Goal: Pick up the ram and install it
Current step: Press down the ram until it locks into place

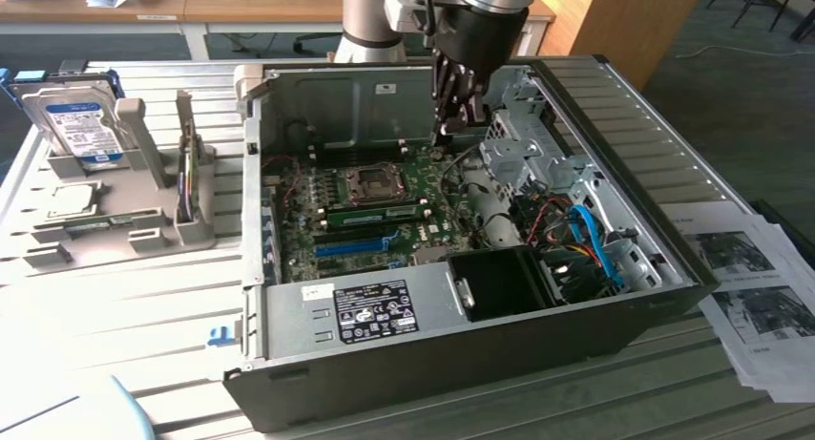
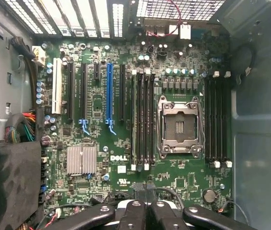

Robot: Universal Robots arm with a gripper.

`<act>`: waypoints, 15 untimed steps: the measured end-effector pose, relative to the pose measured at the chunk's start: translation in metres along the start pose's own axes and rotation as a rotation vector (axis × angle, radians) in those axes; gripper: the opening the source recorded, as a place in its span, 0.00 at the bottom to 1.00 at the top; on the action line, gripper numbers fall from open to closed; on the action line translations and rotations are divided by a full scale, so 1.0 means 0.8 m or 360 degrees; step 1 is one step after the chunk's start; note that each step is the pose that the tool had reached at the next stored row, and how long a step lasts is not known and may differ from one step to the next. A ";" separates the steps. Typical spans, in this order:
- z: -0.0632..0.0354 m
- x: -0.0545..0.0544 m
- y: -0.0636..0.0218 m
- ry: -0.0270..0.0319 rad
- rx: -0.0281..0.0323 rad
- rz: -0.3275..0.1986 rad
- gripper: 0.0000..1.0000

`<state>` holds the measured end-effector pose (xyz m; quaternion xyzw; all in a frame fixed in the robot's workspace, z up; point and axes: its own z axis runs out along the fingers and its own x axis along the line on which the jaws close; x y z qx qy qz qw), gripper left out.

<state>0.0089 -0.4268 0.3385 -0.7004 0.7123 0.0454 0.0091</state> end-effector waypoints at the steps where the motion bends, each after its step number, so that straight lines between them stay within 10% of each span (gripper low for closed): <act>1: 0.001 0.000 0.000 -0.00001 0.00000 0.0000 0.09; 15: 0.018 0.001 -0.001 0.00000 0.00000 0.0000 0.09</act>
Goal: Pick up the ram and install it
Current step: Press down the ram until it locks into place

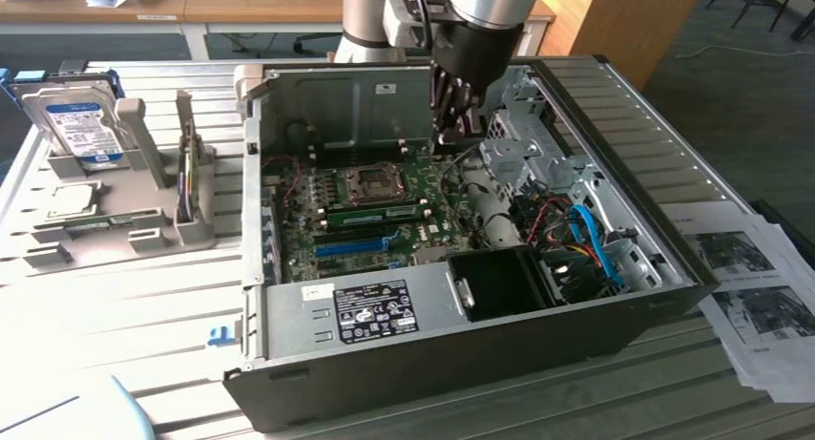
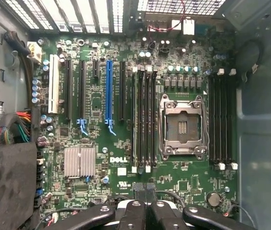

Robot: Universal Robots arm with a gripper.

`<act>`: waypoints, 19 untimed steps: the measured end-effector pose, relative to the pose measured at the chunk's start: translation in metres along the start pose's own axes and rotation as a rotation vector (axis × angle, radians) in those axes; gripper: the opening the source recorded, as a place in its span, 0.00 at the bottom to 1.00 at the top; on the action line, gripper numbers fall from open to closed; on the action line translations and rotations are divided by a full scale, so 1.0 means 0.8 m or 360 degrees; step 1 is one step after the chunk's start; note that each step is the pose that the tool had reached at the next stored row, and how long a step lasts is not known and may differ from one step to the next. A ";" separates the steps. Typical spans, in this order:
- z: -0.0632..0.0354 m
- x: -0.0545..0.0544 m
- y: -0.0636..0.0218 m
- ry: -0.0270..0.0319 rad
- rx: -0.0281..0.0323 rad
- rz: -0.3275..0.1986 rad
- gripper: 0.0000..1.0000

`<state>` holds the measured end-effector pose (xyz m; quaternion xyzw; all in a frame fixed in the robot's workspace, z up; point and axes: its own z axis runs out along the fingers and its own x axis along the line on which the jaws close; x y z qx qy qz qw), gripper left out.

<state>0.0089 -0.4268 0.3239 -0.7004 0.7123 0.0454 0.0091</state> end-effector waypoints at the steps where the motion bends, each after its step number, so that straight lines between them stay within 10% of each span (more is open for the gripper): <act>1: 0.001 0.000 0.000 0.00000 0.00001 0.0000 0.09; 19: 0.022 0.002 -0.001 0.00001 0.00000 0.0000 0.09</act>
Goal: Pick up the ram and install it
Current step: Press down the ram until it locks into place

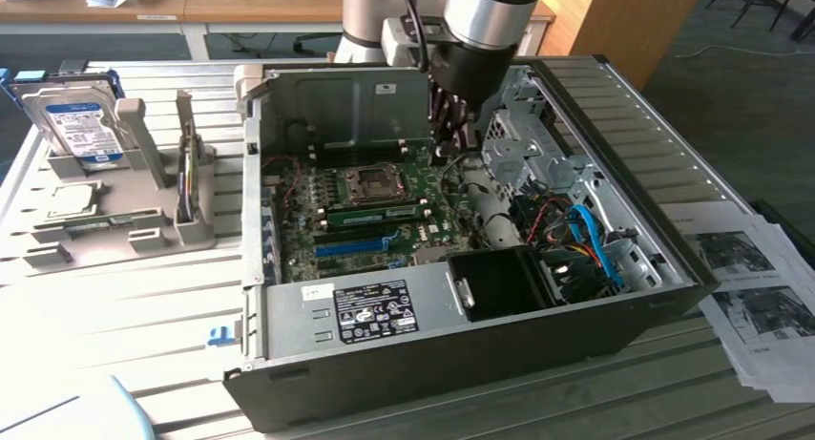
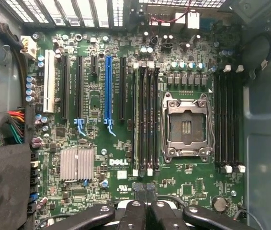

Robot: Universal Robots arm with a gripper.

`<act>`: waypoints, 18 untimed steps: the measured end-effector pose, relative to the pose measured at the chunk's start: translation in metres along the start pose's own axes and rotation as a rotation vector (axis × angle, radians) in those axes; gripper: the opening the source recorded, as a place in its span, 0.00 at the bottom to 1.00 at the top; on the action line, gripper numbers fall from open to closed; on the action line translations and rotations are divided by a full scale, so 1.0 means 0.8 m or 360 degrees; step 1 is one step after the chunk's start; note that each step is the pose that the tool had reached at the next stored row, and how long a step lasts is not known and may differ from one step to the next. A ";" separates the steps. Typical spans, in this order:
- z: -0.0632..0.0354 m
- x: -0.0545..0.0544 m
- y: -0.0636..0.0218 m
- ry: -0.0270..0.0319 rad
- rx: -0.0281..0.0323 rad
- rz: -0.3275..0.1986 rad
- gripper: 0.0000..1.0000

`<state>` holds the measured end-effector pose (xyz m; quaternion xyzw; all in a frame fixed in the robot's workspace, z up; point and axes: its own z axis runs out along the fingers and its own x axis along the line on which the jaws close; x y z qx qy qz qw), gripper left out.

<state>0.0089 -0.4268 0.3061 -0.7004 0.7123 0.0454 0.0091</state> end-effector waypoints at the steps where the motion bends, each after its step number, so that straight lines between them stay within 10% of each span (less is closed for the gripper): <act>1: 0.001 0.000 0.000 0.00000 0.00000 0.0000 0.09; 18: 0.023 0.002 -0.001 -0.00001 0.00001 0.0000 0.09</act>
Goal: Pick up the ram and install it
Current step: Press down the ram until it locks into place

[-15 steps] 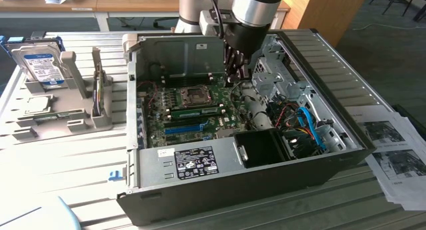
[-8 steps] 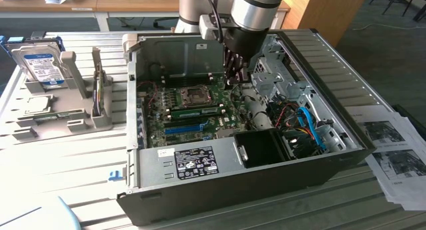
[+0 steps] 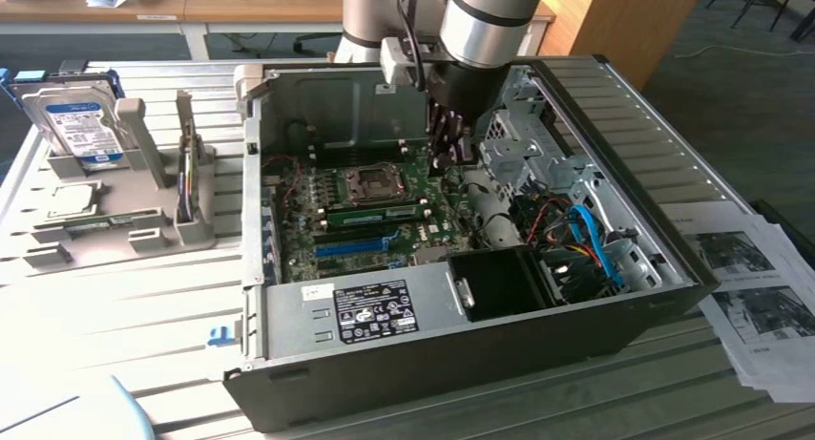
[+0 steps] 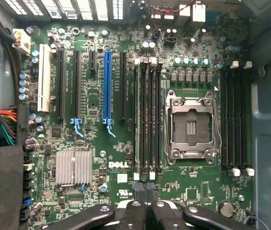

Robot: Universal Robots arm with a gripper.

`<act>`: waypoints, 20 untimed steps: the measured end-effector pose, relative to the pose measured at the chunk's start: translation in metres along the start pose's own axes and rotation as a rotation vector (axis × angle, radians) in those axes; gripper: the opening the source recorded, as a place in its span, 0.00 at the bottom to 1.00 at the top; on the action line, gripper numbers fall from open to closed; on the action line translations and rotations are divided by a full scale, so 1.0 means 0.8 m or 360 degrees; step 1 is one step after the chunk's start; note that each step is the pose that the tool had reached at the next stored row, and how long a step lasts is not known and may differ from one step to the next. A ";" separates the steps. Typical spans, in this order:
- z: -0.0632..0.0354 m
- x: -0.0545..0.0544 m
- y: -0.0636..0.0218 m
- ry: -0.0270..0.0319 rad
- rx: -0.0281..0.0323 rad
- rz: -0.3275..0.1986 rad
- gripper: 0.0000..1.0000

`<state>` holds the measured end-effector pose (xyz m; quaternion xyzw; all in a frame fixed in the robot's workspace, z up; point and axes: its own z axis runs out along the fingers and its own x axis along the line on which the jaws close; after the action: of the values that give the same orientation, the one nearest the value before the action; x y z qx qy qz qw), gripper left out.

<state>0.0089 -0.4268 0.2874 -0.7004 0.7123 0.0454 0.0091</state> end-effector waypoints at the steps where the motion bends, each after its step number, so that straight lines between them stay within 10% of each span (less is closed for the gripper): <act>1: 0.002 0.000 0.000 -0.00001 0.00000 0.0000 0.09; 20: 0.023 0.002 -0.001 0.00000 0.00000 0.0000 0.09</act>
<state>0.0088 -0.4268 0.2691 -0.7004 0.7123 0.0455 0.0091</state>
